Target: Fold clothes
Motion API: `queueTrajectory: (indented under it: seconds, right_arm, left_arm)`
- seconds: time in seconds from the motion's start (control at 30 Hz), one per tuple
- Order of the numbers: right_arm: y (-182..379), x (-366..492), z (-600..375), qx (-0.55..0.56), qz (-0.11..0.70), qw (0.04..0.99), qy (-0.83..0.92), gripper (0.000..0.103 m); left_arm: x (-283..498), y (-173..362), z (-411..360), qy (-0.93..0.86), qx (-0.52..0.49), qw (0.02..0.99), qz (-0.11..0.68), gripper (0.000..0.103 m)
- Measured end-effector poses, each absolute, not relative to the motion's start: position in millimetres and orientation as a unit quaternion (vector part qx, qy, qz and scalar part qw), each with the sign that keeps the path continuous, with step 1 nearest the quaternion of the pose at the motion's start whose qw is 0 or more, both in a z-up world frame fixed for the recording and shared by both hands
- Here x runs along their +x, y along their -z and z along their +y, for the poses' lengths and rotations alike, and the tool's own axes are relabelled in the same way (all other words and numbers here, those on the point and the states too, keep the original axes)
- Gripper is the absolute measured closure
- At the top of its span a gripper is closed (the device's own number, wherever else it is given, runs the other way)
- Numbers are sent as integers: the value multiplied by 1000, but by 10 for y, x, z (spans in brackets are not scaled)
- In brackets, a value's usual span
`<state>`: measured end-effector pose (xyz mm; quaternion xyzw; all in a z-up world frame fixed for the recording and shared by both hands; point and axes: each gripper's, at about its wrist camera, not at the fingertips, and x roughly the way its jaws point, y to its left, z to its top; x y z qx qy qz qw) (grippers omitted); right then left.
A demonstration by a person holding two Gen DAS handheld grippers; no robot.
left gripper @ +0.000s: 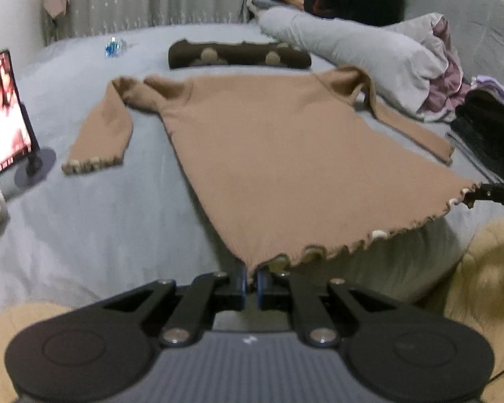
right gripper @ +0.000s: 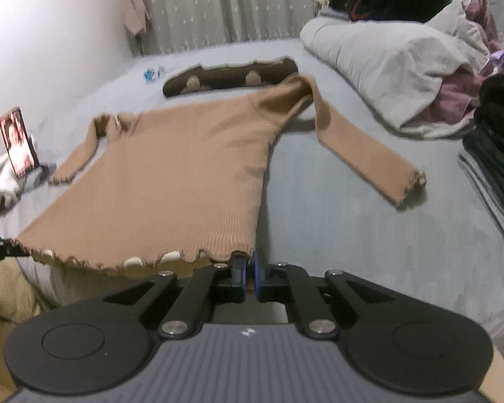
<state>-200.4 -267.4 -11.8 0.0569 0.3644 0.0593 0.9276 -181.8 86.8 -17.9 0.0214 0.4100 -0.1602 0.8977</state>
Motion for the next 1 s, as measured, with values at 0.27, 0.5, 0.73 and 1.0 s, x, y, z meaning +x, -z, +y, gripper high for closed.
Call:
queueTrajectory:
  seconds: [0.27,0.5,0.73,1.0]
  right_arm:
    - [423,-1967,-2678,57,416,905,-67,98]
    - [611,-1871,-2683,61,447,890,-70,97]
    - [512,-1842,-2708,48,458,883,-95,83]
    - [232,-1805,-2791,13,445,890,-97,59]
  left_arm:
    - [-1718,460,883,168,16,874,455,97]
    - [-1619,627,872,169,14,862,478,93]
    - [-1634,462,912,199,16,857,475,59]
    - [-1557,96,1010,204,33,879,430,32]
